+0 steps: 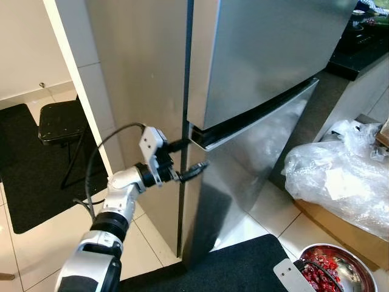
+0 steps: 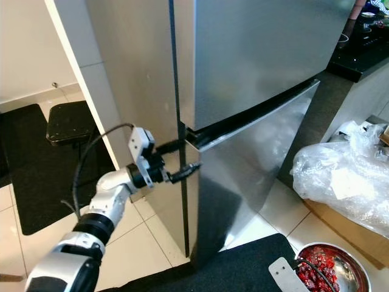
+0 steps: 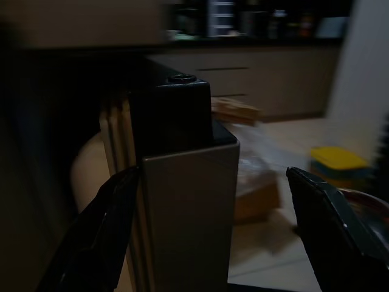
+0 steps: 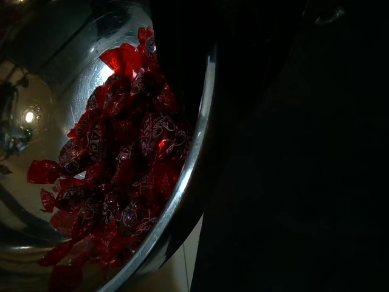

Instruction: Restocking fridge

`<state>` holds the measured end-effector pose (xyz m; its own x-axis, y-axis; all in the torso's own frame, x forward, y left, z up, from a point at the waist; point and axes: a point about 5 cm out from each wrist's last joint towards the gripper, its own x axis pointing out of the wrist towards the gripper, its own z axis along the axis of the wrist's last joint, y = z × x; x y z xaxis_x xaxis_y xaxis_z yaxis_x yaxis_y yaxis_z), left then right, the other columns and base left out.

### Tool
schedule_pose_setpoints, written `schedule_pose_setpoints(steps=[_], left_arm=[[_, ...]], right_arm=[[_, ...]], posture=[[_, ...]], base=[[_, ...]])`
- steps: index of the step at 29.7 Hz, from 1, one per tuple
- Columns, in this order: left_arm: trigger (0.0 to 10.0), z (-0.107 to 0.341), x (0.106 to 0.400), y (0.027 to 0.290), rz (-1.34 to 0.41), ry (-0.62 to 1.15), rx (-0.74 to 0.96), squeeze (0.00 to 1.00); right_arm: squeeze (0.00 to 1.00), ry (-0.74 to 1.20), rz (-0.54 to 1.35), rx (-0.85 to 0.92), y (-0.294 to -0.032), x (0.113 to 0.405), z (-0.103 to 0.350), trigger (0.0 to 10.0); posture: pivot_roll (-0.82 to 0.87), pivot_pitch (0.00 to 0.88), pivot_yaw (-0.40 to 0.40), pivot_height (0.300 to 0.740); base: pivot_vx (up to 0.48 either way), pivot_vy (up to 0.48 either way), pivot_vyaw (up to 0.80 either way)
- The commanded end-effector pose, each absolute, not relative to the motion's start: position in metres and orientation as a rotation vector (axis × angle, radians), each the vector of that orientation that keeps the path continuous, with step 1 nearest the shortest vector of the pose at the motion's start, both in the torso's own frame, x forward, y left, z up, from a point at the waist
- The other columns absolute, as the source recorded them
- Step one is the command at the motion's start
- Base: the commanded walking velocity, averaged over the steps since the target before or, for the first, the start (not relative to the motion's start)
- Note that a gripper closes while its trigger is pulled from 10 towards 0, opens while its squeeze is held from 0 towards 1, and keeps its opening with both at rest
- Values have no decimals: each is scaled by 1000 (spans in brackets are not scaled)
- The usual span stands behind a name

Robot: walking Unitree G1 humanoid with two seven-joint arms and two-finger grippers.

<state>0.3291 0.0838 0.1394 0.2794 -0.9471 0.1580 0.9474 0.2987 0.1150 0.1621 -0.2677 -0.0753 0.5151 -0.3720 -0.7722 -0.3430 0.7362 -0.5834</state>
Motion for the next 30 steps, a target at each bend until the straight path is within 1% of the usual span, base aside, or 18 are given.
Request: schedule_pose_setpoints(steps=[1, 10, 13, 14, 15, 16, 17, 20, 21, 22, 23, 24, 25, 26, 27, 29, 30], left_arm=[[10000, 141, 324, 66, -1350, -211, 9, 0], [10000, 140, 320, 64, -1370, -203, 2, 0], [10000, 132, 314, 62, -1406, -169, -13, 0], [10000, 122, 309, 63, -1426, -125, -17, 0], [10000, 122, 309, 63, -1426, -125, -17, 0], [10000, 102, 298, 68, -1457, -25, -16, 0], [10000, 92, 293, 71, -1471, 33, -12, 0], [10000, 92, 293, 71, -1471, 33, -12, 0], [10000, 81, 287, 76, -1489, 101, 8, 0], [10000, 81, 287, 76, -1489, 101, 8, 0], [10000, 68, 282, 85, -1463, 169, 53, 0], [10000, 68, 282, 85, -1463, 169, 53, 0], [10000, 60, 281, 94, -1409, 198, 72, 0], [10000, 57, 282, 103, -1344, 200, 86, 0], [10000, 57, 282, 103, -1344, 200, 86, 0], [10000, 60, 290, 115, -1211, 162, 79, 0], [10000, 60, 290, 115, -1211, 162, 79, 0]], right_arm=[[0, 1056, -43, -779, -272, 162, -74, 10000], [0, 1059, -48, -777, -272, 161, -74, 10000], [0, 1067, -58, -773, -273, 160, -74, 10000], [0, 1072, -64, -770, -274, 158, -75, 10000], [0, 1072, -64, -770, -274, 158, -75, 10000], [0, 1079, -70, -767, -275, 156, -75, 10000], [0, 1083, -73, -765, -275, 155, -76, 10000], [0, 1083, -73, -765, -275, 155, -76, 10000], [0, 1087, -79, -760, -275, 154, -76, 10000], [0, 1087, -79, -760, -275, 154, -76, 10000], [0, 1091, -85, -755, -276, 153, -76, 10000], [0, 1091, -85, -755, -276, 153, -76, 10000], [0, 1094, -90, -751, -277, 152, -76, 10000], [0, 1096, -93, -749, -277, 152, -76, 10000], [0, 1096, -93, -749, -277, 152, -76, 10000], [0, 1100, -103, -744, -278, 151, -76, 10000], [0, 1100, -103, -744, -278, 151, -76, 10000]], posture=[[-43, 0, -13, 740], [-43, 0, -13, 740], [-43, 0, -13, 740], [-43, 0, -6, 740], [-43, 0, -6, 740], [-43, 0, -6, 740], [-43, 0, -6, 740], [-43, 0, -6, 740], [-41, 0, -6, 740], [-41, 0, -6, 740], [-39, 0, -7, 740], [-39, 0, -7, 740], [-39, 0, -7, 740], [-36, 0, -9, 740], [-36, 0, -9, 740], [-34, 0, -12, 740], [-34, 0, -12, 740]], base=[[0, 0, 0], [0, 0, 0], [0, 0, 0], [0, 0, 0], [0, 0, 0], [0, 0, 0], [0, 0, 0], [0, 0, 0], [0, 0, 0], [0, 0, 0], [0, 0, 0], [0, 0, 0], [0, 0, 0], [0, 0, 0], [0, 0, 0], [0, 0, 0], [0, 0, 0]])
